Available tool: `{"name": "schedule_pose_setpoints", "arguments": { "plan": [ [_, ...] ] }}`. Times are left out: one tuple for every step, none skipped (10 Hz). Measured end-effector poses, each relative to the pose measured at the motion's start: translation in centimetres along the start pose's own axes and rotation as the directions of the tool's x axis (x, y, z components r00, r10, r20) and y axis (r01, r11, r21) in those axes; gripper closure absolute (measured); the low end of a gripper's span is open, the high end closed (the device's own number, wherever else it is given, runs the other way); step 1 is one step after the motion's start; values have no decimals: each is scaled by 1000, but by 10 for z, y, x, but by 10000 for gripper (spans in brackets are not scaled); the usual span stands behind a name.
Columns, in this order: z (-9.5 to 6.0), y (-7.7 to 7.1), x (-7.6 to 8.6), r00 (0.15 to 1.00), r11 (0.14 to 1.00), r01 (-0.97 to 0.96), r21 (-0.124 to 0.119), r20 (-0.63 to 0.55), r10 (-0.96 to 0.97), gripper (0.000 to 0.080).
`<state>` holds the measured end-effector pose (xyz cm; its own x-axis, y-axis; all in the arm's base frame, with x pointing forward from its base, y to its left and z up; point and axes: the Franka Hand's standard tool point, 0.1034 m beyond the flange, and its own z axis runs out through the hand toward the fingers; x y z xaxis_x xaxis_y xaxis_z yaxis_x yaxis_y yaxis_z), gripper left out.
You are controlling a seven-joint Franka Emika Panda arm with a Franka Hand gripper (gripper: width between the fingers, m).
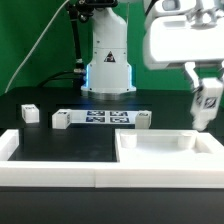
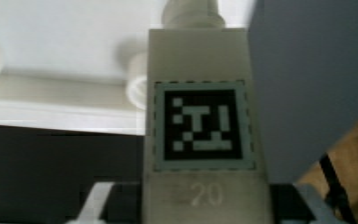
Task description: Assemble one leg
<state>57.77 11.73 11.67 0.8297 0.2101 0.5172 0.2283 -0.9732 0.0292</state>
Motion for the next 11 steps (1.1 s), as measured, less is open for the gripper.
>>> {"name": "schedule_pose_setpoints", "arguments": {
  "plan": [
    [1, 4, 12, 1000, 1000, 20, -5, -19, -20, 507],
    [2, 7, 17, 999, 999, 42, -9, -26, -42, 507],
    [3, 6, 14, 999, 999, 41, -8, -24, -42, 507],
    [3, 7, 14, 998, 999, 41, -13, -44, -42, 507],
    [4, 7, 14, 998, 999, 42, -12, -42, -42, 507],
    [3, 7, 14, 998, 999, 42, -14, -50, -43, 507],
    [3, 11, 18, 989, 998, 44, -36, -143, -49, 507],
    [23, 10, -1, 995, 999, 44, -28, -93, -47, 507],
    [31, 9, 0, 998, 999, 42, -16, -37, -43, 507],
    [33, 9, 11, 997, 999, 42, -17, -56, -43, 507],
    [37, 9, 12, 998, 999, 41, -17, -53, -42, 507]
  ]
}}
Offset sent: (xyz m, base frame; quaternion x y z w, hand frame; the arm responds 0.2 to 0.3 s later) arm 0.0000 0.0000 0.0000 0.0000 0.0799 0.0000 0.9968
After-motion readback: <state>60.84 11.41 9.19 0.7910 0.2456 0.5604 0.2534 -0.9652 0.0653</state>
